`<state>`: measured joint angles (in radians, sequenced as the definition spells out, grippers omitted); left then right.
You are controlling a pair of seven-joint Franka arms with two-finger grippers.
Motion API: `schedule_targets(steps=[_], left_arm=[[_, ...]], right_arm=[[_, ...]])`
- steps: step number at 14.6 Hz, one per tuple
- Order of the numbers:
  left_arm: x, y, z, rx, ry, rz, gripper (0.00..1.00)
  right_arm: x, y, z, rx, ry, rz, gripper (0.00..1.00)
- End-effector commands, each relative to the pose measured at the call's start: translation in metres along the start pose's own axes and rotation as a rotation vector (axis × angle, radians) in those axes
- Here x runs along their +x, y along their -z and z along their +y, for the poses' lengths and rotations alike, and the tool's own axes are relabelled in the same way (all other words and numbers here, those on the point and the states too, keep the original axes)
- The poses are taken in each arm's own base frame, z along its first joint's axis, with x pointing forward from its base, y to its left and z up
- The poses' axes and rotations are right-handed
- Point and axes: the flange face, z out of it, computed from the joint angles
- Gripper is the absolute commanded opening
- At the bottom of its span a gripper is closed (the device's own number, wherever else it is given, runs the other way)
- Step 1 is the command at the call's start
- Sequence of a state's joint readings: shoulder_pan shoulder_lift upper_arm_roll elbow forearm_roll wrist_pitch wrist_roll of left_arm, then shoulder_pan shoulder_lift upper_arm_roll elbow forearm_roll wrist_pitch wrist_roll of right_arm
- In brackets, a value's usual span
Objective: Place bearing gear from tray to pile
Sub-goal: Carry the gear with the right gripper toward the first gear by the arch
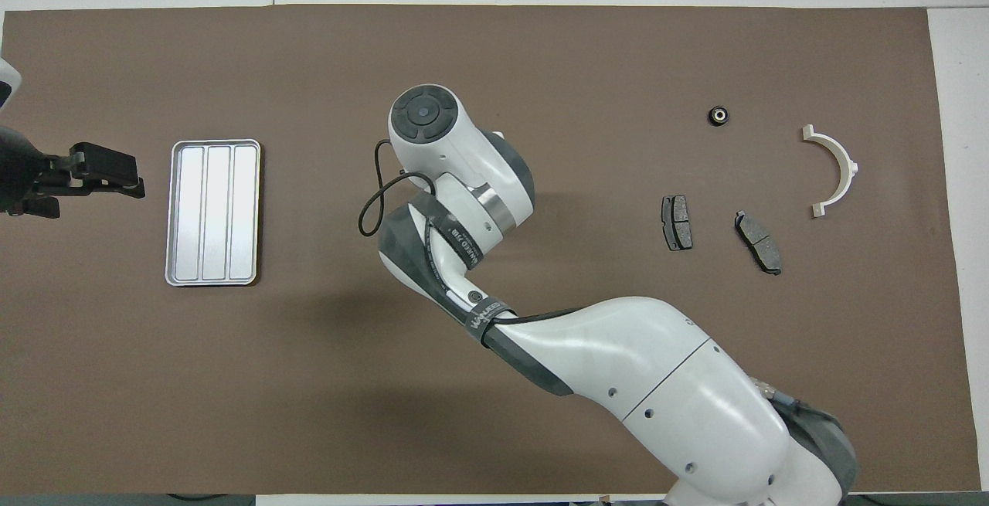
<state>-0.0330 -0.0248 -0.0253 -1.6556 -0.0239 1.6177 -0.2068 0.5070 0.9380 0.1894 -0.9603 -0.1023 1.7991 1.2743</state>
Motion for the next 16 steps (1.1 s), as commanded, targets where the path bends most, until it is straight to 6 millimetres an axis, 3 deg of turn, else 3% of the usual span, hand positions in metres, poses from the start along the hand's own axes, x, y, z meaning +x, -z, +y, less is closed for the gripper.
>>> schedule_targets(steps=[1,4,7,12,14,16], left_arm=[[-0.007,0.001,-0.003,0.007,-0.008,0.020,1.00],[-0.008,0.002,-0.003,0.007,-0.008,0.021,1.00],[-0.007,0.001,-0.003,0.007,-0.008,0.020,1.00],[-0.007,0.001,-0.003,0.007,-0.008,0.020,1.00],[-0.007,0.001,-0.003,0.007,-0.008,0.020,1.00],[-0.007,0.001,-0.003,0.007,-0.008,0.020,1.00]], right_arm=[[0.067,0.063,0.046,0.005,0.093,-0.025,0.00],[0.128,0.109,0.098,0.000,0.206,-0.027,0.00],[0.192,0.136,0.161,-0.015,0.346,-0.039,0.00],[0.302,0.135,0.271,-0.052,0.543,-0.042,0.00],[0.328,0.123,0.295,-0.057,0.574,-0.036,0.00],[0.341,0.105,0.303,-0.057,0.573,-0.041,0.00]])
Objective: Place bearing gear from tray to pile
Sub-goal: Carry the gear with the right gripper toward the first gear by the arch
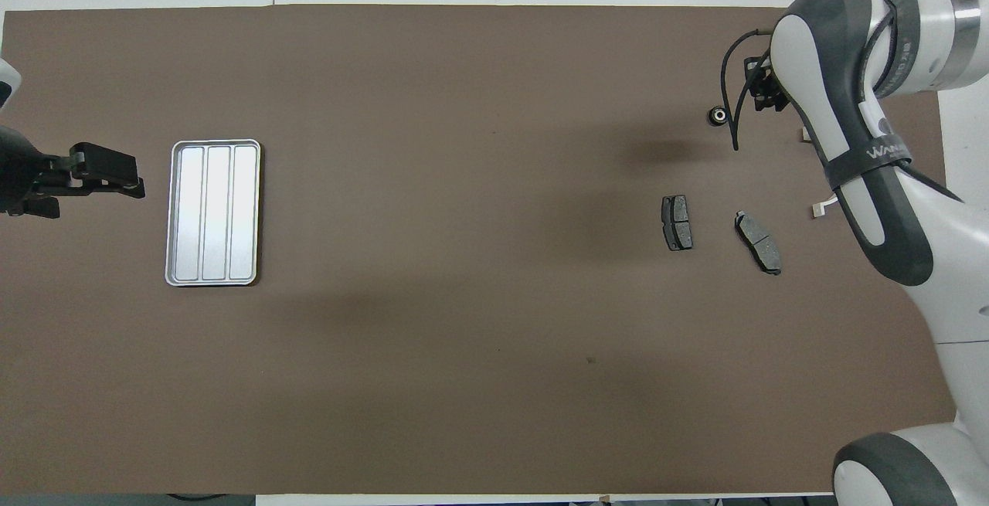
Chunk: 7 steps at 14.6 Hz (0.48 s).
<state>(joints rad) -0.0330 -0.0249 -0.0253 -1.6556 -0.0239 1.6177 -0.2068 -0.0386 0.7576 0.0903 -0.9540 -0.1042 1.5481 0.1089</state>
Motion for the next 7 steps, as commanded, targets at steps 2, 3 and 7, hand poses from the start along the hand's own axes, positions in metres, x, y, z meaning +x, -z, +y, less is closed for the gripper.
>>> schedule_targets(steps=[2,3,7], left_arm=[[-0.007,0.001,-0.003,0.007,-0.008,0.019,1.00],[-0.007,0.001,-0.003,0.007,-0.008,0.019,1.00],[-0.007,0.001,-0.003,0.007,-0.008,0.019,1.00]], right_arm=[[0.016,-0.043,0.023,0.006,0.015,-0.010,0.00],[0.022,-0.055,0.032,0.010,0.031,-0.006,0.00],[0.032,-0.081,0.046,0.016,0.040,0.004,0.00]])
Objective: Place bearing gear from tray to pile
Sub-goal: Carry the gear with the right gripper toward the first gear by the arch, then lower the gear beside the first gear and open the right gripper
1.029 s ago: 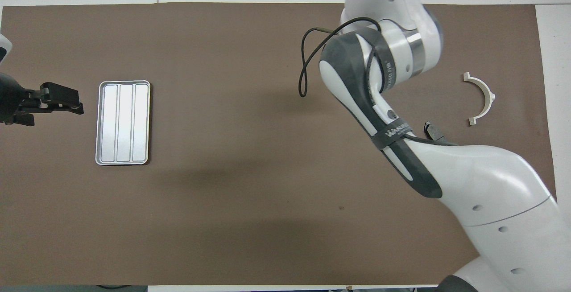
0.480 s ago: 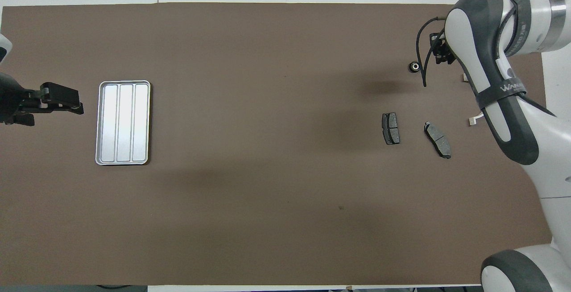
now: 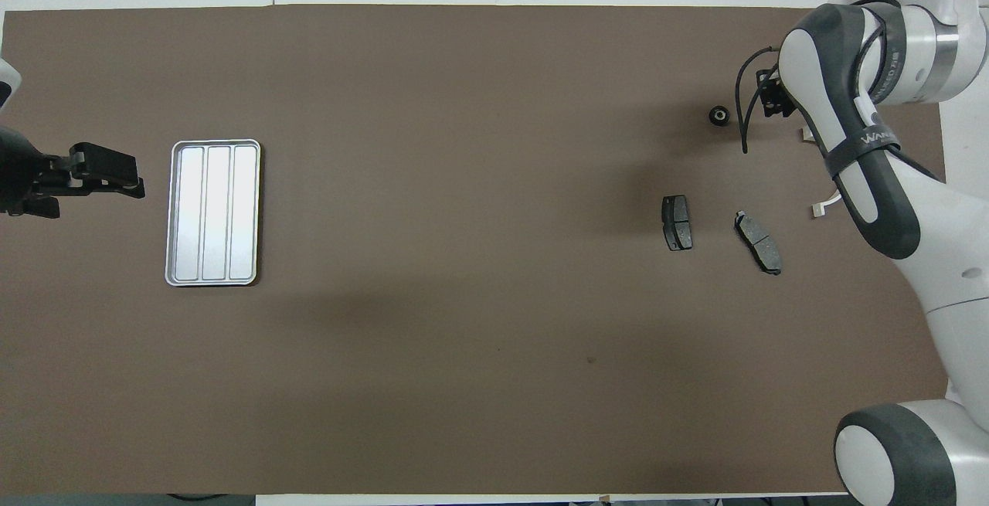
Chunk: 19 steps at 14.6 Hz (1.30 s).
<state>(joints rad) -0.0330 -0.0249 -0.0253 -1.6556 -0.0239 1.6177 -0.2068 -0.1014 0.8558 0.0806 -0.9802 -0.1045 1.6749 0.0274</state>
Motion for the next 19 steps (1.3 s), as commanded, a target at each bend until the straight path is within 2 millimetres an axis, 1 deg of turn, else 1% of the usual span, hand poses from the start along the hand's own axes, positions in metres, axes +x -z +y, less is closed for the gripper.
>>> schedule_targets(steps=[1,5,7,10,13,14,15,16,17,19], left_arm=[[-0.007,0.001,-0.003,0.007,-0.008,0.019,1.00],[-0.007,0.001,-0.003,0.007,-0.008,0.019,1.00],[-0.007,0.001,-0.003,0.007,-0.008,0.019,1.00],[-0.007,0.001,-0.003,0.007,-0.008,0.019,1.00],[-0.007,0.001,-0.003,0.007,-0.008,0.019,1.00],[-0.007,0.001,-0.003,0.007,-0.008,0.019,1.00],[-0.007,0.001,-0.003,0.007,-0.008,0.019,1.00],[-0.008,0.002,-0.003,0.007,-0.008,0.021,1.00],[-0.007,0.001,-0.003,0.007,-0.008,0.019,1.00],[-0.007,0.001,-0.003,0.007,-0.008,0.019,1.00]], right_arm=[[0.004,-0.015,0.002,0.007,0.016,-0.001,0.00],[0.012,-0.041,0.007,0.011,0.009,0.000,0.00],[0.017,-0.050,0.007,0.016,0.012,0.022,0.00],[0.018,-0.058,0.008,0.017,0.014,0.014,0.00],[0.018,-0.058,0.010,0.016,0.011,0.014,0.00],[0.018,-0.058,0.009,0.016,0.007,0.014,0.28],[0.018,-0.055,0.005,0.022,0.002,0.017,0.73],[0.016,-0.048,0.004,0.021,0.000,0.022,1.00],[0.014,-0.037,0.005,0.020,-0.001,0.022,1.00],[0.001,-0.004,0.006,0.007,-0.005,0.006,1.00]])
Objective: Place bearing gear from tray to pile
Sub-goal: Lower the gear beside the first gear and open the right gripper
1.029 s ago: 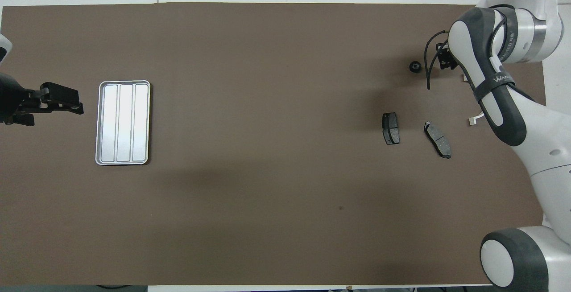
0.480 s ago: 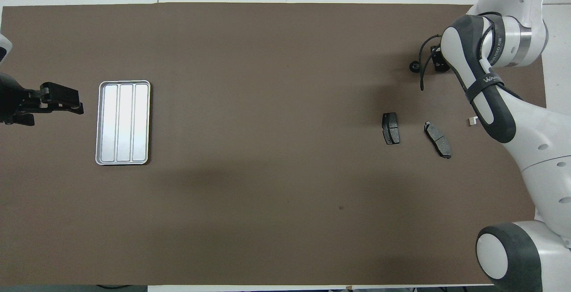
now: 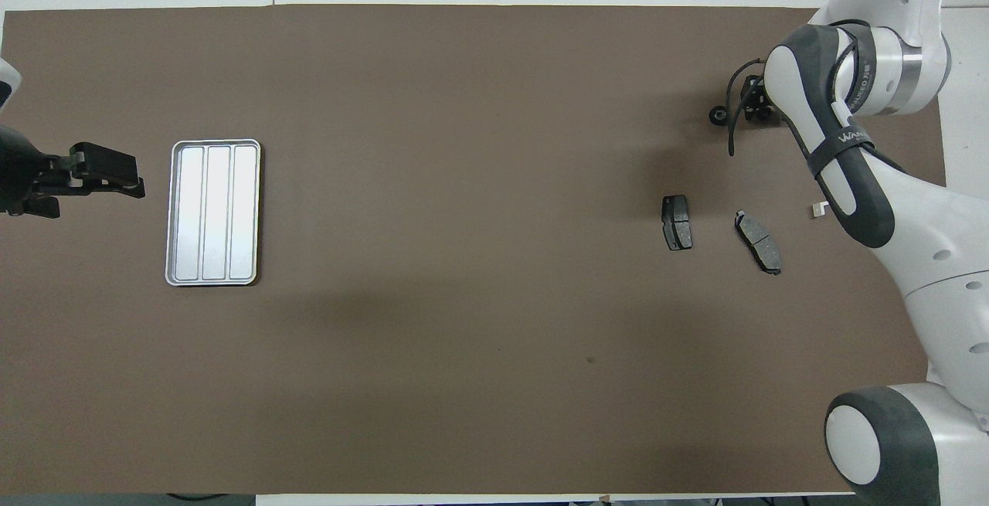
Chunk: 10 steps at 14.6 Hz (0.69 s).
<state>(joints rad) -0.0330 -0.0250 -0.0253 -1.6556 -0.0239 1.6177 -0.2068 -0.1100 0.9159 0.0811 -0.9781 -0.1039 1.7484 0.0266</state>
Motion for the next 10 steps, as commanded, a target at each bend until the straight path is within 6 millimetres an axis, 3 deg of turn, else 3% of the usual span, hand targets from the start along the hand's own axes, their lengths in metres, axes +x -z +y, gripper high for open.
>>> schedule_targets(steps=[1,4,8,10], left_arm=[[-0.007,0.001,-0.003,0.007,-0.008,0.019,1.00],[-0.007,0.001,-0.003,0.007,-0.008,0.019,1.00],[-0.008,0.001,-0.003,0.007,-0.008,0.021,1.00],[-0.007,0.001,-0.003,0.007,-0.008,0.019,1.00]], right_arm=[[-0.020,0.055,0.001,-0.001,0.000,-0.011,1.00],[-0.046,0.133,-0.009,0.010,0.007,0.042,1.00],[-0.111,0.220,-0.025,0.027,0.028,0.112,1.00],[-0.146,0.253,-0.041,0.019,0.053,0.143,1.00]])
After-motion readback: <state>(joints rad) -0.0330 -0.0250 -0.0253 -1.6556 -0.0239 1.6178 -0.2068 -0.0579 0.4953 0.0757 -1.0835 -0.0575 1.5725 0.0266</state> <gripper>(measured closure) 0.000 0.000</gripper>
